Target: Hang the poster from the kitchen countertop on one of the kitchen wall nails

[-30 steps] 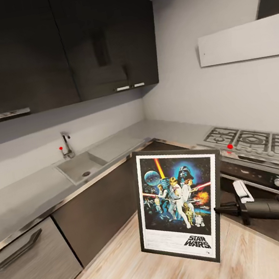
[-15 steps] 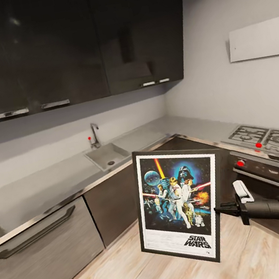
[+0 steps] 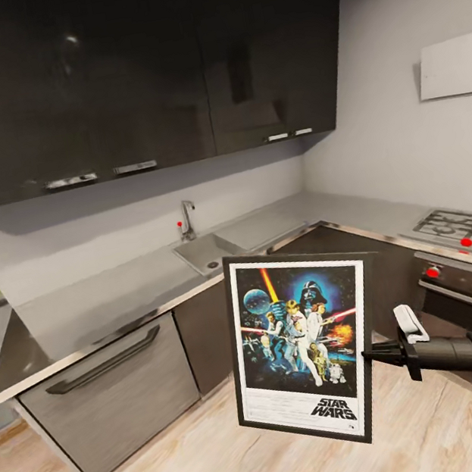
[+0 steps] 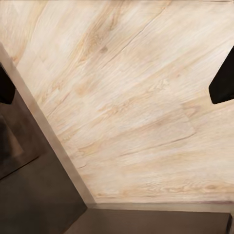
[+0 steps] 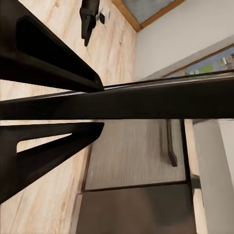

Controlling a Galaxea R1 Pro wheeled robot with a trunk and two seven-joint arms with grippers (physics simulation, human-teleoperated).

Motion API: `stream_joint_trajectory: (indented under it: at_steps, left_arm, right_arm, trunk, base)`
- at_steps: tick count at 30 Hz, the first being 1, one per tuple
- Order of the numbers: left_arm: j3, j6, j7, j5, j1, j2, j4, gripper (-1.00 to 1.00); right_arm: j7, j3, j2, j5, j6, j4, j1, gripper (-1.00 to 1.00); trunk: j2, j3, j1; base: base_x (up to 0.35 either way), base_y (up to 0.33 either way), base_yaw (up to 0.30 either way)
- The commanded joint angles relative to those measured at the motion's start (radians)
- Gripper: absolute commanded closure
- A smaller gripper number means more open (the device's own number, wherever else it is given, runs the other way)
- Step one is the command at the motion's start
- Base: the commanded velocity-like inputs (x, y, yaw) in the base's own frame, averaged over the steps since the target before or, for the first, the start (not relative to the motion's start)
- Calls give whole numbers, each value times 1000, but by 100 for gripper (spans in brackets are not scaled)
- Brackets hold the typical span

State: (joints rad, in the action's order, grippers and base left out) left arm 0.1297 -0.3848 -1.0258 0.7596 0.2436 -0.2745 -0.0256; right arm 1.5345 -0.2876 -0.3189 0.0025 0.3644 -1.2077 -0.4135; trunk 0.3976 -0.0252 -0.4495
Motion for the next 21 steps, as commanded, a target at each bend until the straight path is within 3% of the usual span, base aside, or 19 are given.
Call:
stream_joint_trajectory:
  at_steps: [1,15,21]
  left_arm:
    - [8,-5,-2,7,1,0,1,-100]
    - [8,-5,-3,7,2,0,1,-100]
    - [7,-5,-2,7,1,-1,1,-100]
  right_arm:
    - [6,-1,0,0,12,-1,-1,100]
    - [4,-1,3,1,10,-1,-1,100]
    - [4,-1,4,1,10,-2,-1,100]
  trunk:
    - [2,-2,-1]
    - [2,-2,-1]
    - [2,-2,-1]
  base:
    - [-85,70,275]
    - [-190,194,286]
    - [-54,55,290]
